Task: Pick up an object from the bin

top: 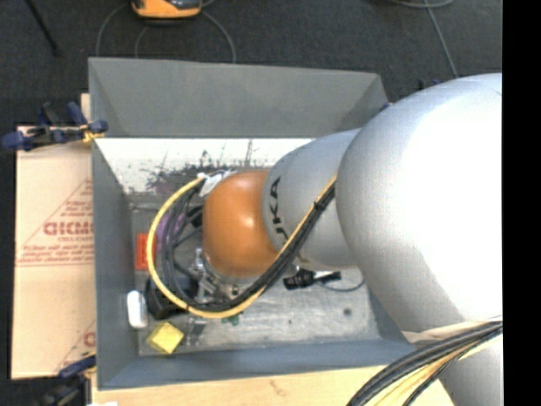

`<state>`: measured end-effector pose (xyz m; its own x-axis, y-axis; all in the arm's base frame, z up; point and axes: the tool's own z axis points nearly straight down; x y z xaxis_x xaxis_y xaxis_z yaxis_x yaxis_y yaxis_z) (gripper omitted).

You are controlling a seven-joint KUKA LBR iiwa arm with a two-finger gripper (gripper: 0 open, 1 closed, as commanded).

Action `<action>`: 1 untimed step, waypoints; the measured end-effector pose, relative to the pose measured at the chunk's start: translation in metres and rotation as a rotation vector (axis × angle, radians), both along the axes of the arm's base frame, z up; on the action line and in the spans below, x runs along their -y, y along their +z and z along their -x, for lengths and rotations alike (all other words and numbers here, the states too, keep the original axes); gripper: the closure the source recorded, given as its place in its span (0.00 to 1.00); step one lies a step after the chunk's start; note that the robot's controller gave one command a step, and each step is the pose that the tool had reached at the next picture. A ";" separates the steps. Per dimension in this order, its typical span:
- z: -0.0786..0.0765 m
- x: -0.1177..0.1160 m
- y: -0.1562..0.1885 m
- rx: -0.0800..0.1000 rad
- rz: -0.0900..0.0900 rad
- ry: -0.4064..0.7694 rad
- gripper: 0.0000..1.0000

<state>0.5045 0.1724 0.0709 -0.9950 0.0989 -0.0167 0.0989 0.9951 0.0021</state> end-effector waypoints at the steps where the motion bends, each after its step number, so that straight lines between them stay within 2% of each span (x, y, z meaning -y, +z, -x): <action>1: -0.002 -0.008 0.000 -0.013 -0.002 -0.050 0.00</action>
Offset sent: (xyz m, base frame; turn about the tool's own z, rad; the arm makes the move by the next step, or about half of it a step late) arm 0.0000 0.0000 0.0000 0.0000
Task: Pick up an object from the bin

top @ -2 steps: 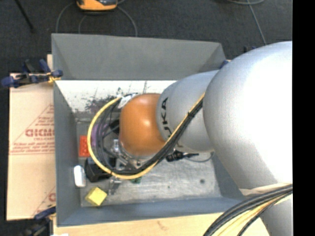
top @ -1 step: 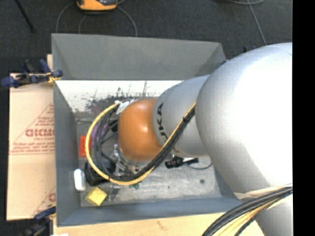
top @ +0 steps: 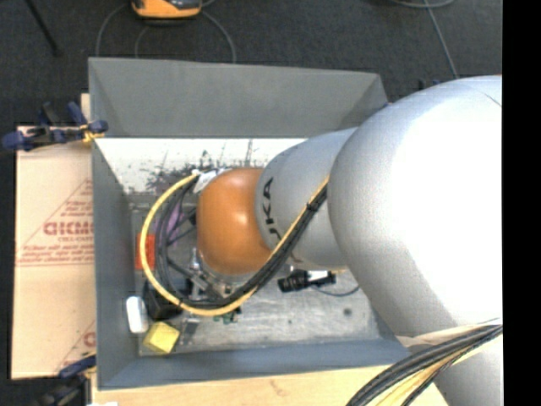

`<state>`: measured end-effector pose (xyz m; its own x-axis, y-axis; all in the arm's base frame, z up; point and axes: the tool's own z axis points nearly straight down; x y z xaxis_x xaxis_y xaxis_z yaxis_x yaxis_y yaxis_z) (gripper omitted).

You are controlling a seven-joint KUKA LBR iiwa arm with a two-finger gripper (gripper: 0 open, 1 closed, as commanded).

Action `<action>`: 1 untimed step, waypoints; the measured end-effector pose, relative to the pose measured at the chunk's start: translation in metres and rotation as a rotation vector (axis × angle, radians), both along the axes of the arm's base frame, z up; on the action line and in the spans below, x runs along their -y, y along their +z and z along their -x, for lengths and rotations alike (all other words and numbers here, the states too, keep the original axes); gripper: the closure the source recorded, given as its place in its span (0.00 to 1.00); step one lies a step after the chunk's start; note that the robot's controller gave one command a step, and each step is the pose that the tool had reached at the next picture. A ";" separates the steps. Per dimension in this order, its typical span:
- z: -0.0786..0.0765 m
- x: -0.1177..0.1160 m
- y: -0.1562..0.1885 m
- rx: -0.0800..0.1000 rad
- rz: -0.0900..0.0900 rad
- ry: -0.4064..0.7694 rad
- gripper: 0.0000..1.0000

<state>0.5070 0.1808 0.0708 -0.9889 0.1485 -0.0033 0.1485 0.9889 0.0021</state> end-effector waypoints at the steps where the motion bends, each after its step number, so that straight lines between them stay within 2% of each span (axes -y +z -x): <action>1: 0.001 0.009 0.001 0.001 0.000 0.051 0.00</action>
Offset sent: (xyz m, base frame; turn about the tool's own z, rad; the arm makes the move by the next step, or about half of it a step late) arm 0.0000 0.0000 0.0000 0.0000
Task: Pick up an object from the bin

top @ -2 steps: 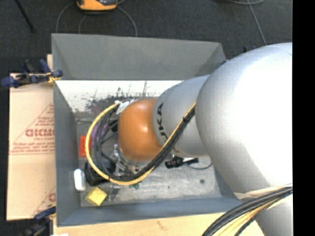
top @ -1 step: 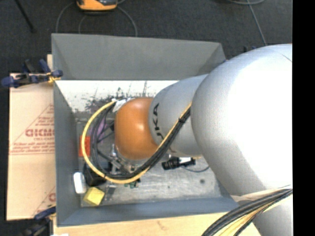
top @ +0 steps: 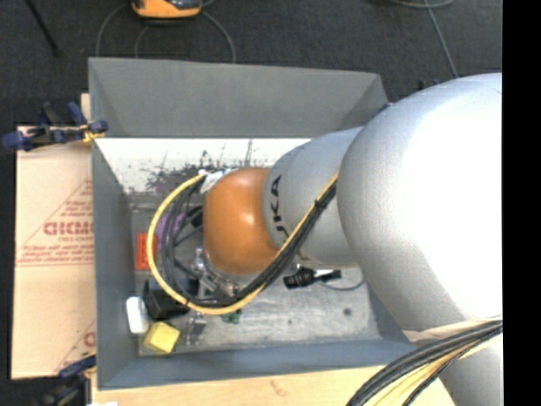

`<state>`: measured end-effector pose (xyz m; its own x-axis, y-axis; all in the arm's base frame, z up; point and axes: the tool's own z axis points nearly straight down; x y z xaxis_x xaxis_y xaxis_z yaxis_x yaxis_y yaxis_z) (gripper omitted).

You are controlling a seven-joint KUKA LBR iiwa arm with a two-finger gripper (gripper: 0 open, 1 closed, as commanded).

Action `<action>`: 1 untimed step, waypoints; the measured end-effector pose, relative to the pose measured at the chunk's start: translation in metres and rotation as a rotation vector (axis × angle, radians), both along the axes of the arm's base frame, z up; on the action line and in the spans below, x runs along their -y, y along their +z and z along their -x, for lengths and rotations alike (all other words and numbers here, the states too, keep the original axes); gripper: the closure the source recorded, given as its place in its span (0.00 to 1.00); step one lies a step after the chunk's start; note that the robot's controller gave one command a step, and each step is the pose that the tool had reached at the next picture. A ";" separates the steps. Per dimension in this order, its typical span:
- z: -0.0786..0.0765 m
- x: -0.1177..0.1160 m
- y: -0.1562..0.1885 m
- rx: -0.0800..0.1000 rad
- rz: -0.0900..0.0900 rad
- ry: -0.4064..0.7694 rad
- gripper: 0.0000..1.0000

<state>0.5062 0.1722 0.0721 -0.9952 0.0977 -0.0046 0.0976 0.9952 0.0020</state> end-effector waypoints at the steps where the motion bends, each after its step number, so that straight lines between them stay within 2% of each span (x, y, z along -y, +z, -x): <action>1: -0.003 -0.006 0.001 -0.004 0.004 -0.050 1.00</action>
Offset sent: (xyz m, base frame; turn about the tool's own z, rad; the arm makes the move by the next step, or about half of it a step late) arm 0.0000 0.0000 0.0000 0.0000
